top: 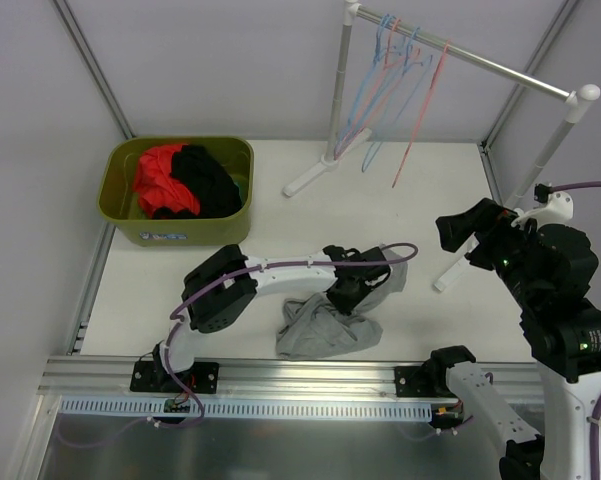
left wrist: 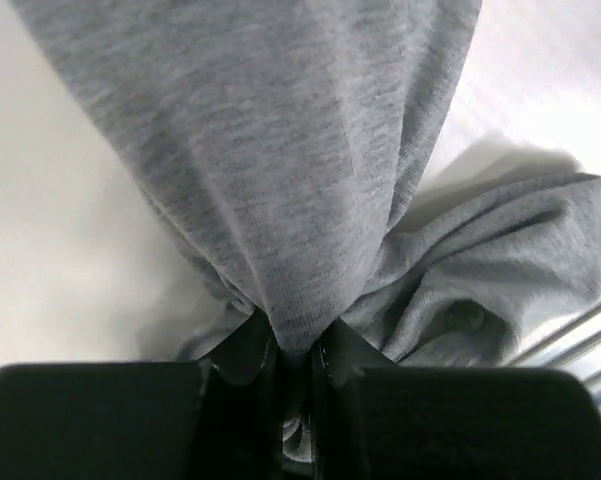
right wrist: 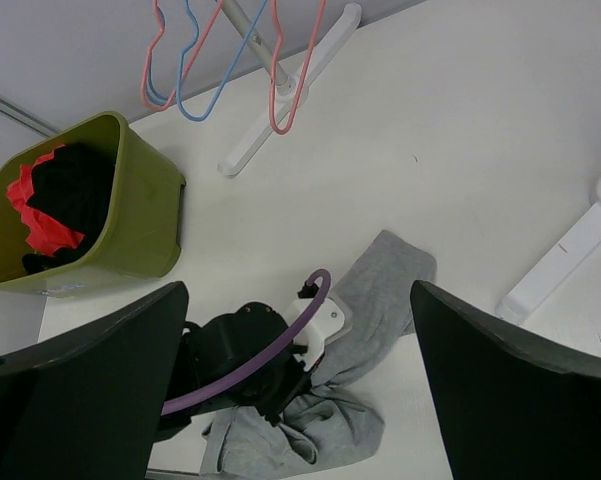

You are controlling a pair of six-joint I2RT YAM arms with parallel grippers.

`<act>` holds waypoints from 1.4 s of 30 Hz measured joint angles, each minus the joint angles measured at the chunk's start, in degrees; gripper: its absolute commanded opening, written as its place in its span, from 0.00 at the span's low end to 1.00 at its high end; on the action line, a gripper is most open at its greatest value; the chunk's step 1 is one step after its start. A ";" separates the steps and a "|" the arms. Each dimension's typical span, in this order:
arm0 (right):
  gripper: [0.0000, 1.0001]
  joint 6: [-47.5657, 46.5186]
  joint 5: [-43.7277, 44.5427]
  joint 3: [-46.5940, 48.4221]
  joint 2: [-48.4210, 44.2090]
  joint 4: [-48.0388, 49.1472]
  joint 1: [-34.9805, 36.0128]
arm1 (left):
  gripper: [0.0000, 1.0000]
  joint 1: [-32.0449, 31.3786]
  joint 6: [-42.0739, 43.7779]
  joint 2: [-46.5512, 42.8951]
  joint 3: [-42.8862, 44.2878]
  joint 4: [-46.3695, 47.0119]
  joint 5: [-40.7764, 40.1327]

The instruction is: Remove the tank top from the hanger

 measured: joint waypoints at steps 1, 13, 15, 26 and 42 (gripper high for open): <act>0.99 0.00 0.00 0.02 0.00 -0.02 0.00 | 0.00 0.11 -0.33 -0.83 -0.42 -1.01 -0.39; 1.00 0.02 0.07 -2.67 -1.20 1.05 0.00 | 0.00 18.60 -3.34 -20.28 29.18 -22.75 -6.49; 0.99 0.02 0.07 -2.67 -1.20 1.31 0.00 | 0.00 24.22 -3.30 -20.24 39.19 -25.88 -8.92; 0.99 0.02 -0.15 -2.67 -1.01 2.80 0.00 | 0.00 54.66 -6.05 -19.82 53.29 -27.47 -7.93; 1.00 -0.02 -0.22 -3.37 -0.59 2.84 0.00 | 0.00 75.38 -14.23 -11.93 53.51 -19.78 0.20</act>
